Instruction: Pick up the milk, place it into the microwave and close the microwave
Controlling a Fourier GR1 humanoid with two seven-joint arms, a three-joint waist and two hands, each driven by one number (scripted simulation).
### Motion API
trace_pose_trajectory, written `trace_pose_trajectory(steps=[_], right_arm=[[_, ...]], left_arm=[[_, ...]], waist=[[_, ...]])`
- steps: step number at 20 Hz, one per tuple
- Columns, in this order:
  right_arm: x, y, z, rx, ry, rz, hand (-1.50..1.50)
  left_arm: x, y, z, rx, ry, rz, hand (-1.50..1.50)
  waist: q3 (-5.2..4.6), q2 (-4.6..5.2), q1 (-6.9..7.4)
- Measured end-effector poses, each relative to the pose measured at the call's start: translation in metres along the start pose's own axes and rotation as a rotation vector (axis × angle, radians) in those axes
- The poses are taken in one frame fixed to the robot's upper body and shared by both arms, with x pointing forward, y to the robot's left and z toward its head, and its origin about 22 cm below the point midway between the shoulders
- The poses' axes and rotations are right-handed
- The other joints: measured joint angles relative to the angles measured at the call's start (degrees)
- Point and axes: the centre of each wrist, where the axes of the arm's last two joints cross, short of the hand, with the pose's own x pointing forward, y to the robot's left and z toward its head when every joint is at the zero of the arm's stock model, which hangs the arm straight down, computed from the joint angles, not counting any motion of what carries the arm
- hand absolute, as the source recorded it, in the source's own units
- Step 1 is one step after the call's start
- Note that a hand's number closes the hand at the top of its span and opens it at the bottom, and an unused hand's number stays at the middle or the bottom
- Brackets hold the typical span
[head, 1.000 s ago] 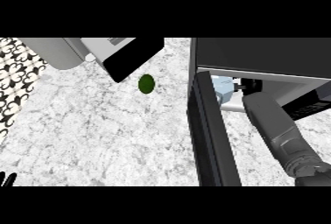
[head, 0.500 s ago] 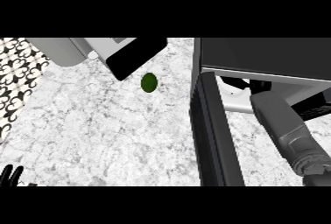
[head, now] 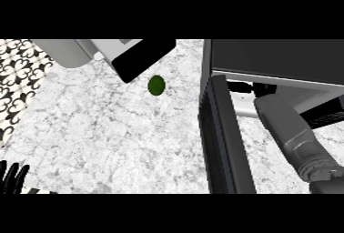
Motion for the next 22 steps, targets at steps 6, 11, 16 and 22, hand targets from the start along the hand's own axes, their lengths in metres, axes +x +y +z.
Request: trace_pose_trajectory(steps=[6,11,16,22], right_arm=[[0.006,0.009,0.003,0.004,-0.017,0.003,-1.5],[0.012,0.015,0.004,0.027,-0.03,0.003,-1.5],[0.015,0.019,0.006,0.041,-0.037,-0.011,-1.5],[0.011,0.014,0.003,0.053,-0.038,-0.034,-1.5]], left_arm=[[-0.005,-0.001,-0.002,-0.001,-0.005,-0.002,-1.5],[-0.009,0.0,-0.003,-0.007,0.005,0.001,-1.5],[-0.012,-0.001,-0.003,-0.002,0.001,0.002,-1.5],[-0.012,0.002,-0.002,-0.001,-0.003,-0.005,-1.5]], waist=[[-0.03,-0.19,0.19],[-0.07,-0.42,-0.11],[-0.08,-0.75,-0.64],[-0.09,-1.03,-1.2]])
